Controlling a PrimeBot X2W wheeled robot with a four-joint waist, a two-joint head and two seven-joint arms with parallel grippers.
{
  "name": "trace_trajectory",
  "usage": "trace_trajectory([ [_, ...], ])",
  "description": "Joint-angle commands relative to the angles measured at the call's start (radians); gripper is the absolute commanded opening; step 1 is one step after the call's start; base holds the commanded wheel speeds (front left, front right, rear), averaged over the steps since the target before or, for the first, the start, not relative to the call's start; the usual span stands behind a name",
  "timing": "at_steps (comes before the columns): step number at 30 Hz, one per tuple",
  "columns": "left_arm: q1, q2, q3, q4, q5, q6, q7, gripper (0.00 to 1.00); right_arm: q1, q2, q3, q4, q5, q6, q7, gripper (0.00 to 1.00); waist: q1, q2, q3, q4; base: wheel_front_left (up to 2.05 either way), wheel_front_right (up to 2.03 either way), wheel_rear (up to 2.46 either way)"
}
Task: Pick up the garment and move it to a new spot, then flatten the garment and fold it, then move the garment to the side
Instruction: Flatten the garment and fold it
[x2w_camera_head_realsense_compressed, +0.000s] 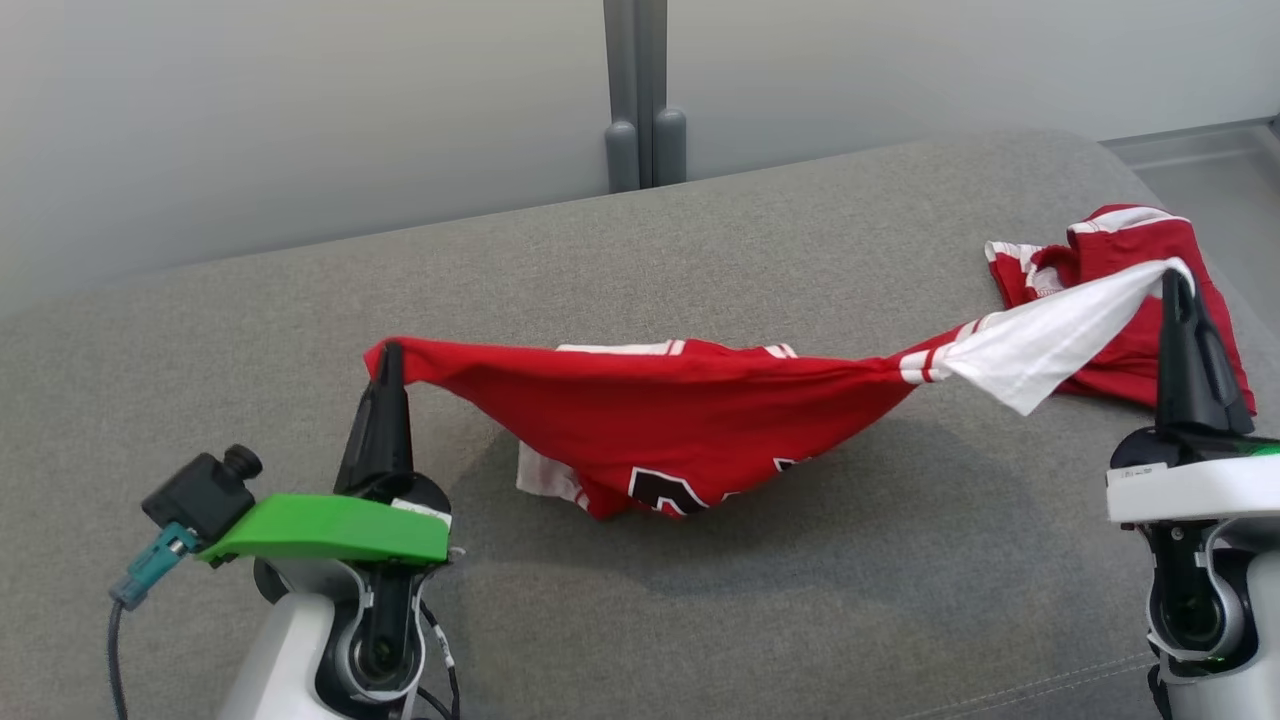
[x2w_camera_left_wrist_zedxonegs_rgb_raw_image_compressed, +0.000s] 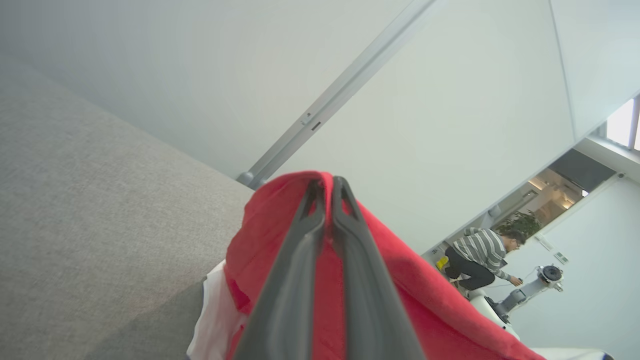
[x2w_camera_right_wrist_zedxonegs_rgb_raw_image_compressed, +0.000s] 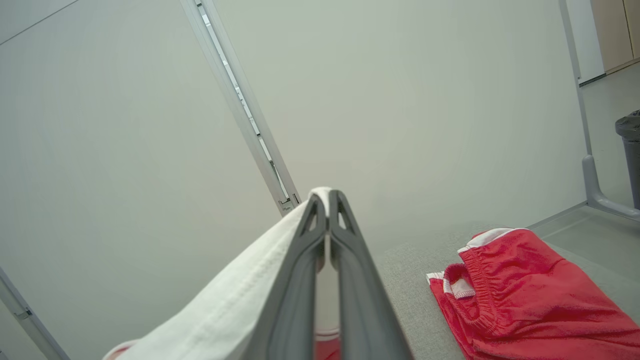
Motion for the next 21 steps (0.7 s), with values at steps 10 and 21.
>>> trace_trajectory([
  [10,0.015,0.090,0.037,-0.429,-0.009,0.117,0.109,0.00,-0.030,-0.003,-0.041,-0.288,0.089,0.000,0.077,0.00,0.0000,-0.0001,-0.029,0.003,0.00,0.00,0.00],
  [21,-0.092,0.161,0.091,-0.665,-0.030,0.211,0.228,0.00,-0.144,0.026,-0.123,-0.420,0.090,0.000,0.183,0.00,0.0000,-0.0001,-0.029,0.003,0.00,0.00,0.00],
])
